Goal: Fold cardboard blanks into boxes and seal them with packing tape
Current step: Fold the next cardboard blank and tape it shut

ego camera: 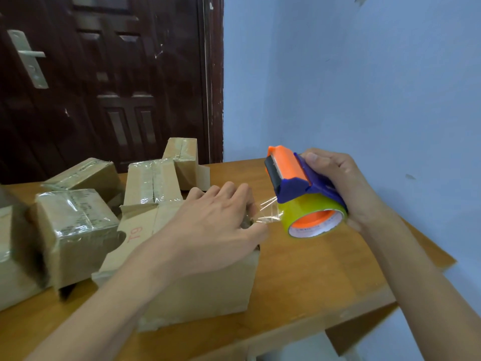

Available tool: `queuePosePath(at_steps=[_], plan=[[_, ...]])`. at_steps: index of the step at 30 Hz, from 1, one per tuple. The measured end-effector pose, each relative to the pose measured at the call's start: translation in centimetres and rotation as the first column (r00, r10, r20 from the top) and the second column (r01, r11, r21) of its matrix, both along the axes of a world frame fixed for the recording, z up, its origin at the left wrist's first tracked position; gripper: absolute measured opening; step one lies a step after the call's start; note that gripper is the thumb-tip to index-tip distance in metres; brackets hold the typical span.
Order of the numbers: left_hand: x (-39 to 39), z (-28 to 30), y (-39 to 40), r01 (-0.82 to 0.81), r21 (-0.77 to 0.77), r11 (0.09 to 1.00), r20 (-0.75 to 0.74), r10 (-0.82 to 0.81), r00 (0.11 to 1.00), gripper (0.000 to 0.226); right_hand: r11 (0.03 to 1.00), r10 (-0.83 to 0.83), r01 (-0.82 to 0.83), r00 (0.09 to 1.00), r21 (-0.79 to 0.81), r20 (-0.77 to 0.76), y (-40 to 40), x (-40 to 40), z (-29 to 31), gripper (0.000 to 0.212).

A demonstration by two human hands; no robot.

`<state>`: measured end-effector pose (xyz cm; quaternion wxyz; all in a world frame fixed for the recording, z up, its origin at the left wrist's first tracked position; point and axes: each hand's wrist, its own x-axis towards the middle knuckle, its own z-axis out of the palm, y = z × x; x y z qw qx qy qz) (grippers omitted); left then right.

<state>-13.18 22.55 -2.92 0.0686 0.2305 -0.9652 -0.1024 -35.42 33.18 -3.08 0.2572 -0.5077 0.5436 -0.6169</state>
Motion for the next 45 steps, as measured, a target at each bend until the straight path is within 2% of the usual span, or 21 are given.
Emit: queuePosePath(at_steps=[5, 13, 16, 18, 22, 26, 28, 30, 31, 33, 35, 37, 40, 43, 45], plan=[[0.5, -0.1, 0.2, 0.007, -0.004, 1.0, 0.0, -0.007, 1.0, 0.045, 0.996, -0.01, 0.018, 0.996, 0.087, -0.087, 0.4, -0.5, -1.7, 0.033], [0.4, -0.3, 0.7, -0.019, 0.006, 1.0, -0.021, 0.019, 1.0, 0.037, 0.996, 0.016, -0.013, 0.999, 0.085, -0.038, 0.5, -0.3, -3.6, 0.035], [0.6, -0.1, 0.7, -0.01, 0.014, 1.0, -0.007, 0.01, 1.0, 0.038, 0.996, 0.031, -0.023, 0.994, 0.085, -0.103, 0.4, -0.6, -4.3, 0.035], [0.7, 0.0, 0.8, -0.01, 0.004, 1.0, -0.002, 0.01, 1.0, 0.04, 0.995, 0.047, -0.034, 0.988, 0.09, -0.147, 0.3, -0.4, -5.4, 0.038], [0.8, 0.0, 0.9, -0.009, 0.014, 1.0, -0.011, 0.009, 1.0, 0.04, 0.993, 0.091, -0.086, 0.994, 0.081, -0.067, 0.4, 0.6, -8.5, 0.049], [1.0, 0.2, 0.7, 0.004, 0.025, 1.0, -0.001, -0.004, 1.0, 0.039, 0.992, 0.072, -0.067, 0.997, 0.109, -0.043, 0.6, 0.6, -10.1, 0.084], [1.2, 0.2, 0.5, 0.016, 0.017, 1.0, 0.015, -0.016, 1.0, 0.038, 0.99, 0.056, -0.047, 0.996, 0.13, -0.063, 0.9, 0.5, -10.6, 0.086], [1.3, 0.2, 0.3, 0.05, -0.018, 0.999, 0.028, -0.049, 0.998, 0.038, 0.988, 0.036, -0.026, 0.997, 0.153, -0.068, 1.2, 0.4, -11.3, 0.078], [1.3, 0.1, 0.3, 0.076, -0.037, 0.996, 0.059, -0.073, 0.996, 0.045, 0.986, 0.032, -0.018, 0.997, 0.168, -0.077, 1.3, 0.5, -11.6, 0.068], [1.6, 0.1, 0.1, 0.149, -0.082, 0.985, 0.157, -0.135, 0.978, 0.076, 0.978, 0.039, -0.017, 0.994, 0.209, -0.102, 1.2, 1.1, -11.5, 0.046], [1.9, 0.5, 0.2, 0.182, -0.108, 0.977, 0.272, -0.147, 0.951, 0.107, 0.972, 0.053, -0.028, 0.994, 0.235, -0.097, 1.0, 1.6, -10.7, 0.04], [2.0, 0.8, 0.5, 0.171, -0.142, 0.975, 0.352, -0.112, 0.929, 0.122, 0.971, 0.054, -0.035, 0.996, 0.235, -0.075, 1.2, 1.7, -10.0, 0.04], [2.7, 0.2, 1.6, 0.16, -0.183, 0.97, 0.272, -0.106, 0.956, 0.123, 0.968, 0.074, -0.05, 0.993, 0.248, -0.09, 1.7, 1.7, -9.3, 0.046], [4.1, -0.3, 2.6, 0.167, -0.261, 0.951, 0.135, -0.135, 0.981, 0.119, 0.955, 0.145, -0.105, 0.981, 0.278, -0.126, 2.4, 2.5, -8.0, 0.066], [5.3, 0.3, 2.7, 0.142, -0.279, 0.95, 0.074, -0.127, 0.989, 0.118, 0.948, 0.175, -0.106, 0.961, 0.301, -0.213, 2.9, 3.2, -6.0, 0.078]])
